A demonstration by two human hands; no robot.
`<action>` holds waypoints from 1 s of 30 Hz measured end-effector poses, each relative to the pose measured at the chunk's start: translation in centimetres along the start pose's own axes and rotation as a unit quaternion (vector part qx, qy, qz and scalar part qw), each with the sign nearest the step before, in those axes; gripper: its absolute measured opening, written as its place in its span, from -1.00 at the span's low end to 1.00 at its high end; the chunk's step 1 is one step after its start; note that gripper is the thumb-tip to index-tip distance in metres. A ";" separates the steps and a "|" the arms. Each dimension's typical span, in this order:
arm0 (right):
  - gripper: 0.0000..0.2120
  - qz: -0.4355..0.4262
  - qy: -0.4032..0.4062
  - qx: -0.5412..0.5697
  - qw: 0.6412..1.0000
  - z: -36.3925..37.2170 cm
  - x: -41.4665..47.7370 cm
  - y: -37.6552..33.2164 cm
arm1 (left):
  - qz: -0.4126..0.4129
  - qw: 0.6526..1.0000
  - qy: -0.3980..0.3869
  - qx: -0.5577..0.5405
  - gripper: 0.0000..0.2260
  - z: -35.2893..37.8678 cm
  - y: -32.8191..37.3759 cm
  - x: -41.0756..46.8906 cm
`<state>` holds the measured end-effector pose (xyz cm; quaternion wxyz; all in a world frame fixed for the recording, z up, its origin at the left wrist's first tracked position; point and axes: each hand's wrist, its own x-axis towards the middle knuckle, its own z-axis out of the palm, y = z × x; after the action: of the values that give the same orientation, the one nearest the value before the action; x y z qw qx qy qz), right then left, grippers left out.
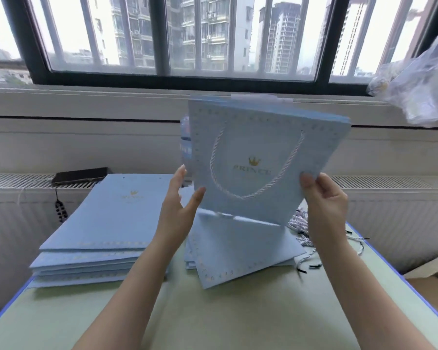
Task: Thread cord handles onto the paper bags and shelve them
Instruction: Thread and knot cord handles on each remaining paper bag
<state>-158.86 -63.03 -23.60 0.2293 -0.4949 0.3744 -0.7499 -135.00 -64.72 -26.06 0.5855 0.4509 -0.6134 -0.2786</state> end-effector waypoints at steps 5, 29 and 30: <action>-0.75 0.089 -0.026 0.032 0.995 0.0 -0.1 -0.4 | -0.034 0.999 -0.008 -0.024 -0.88 0.6 -0.2 -0.1; -0.57 0.186 -0.261 -0.407 0.856 -0.1 -0.8 4.3 | -0.199 0.968 -0.053 0.142 -0.41 2.5 -0.1 -1.5; -0.55 0.192 -0.268 -0.409 0.851 -0.1 -0.7 4.4 | -0.219 0.960 -0.074 0.159 -0.38 2.6 -0.1 -1.5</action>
<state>-158.82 -65.16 -27.49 0.2365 -0.6439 0.6591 -0.3082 -137.62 -63.96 -27.26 0.3836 0.6397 -0.5778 -0.3314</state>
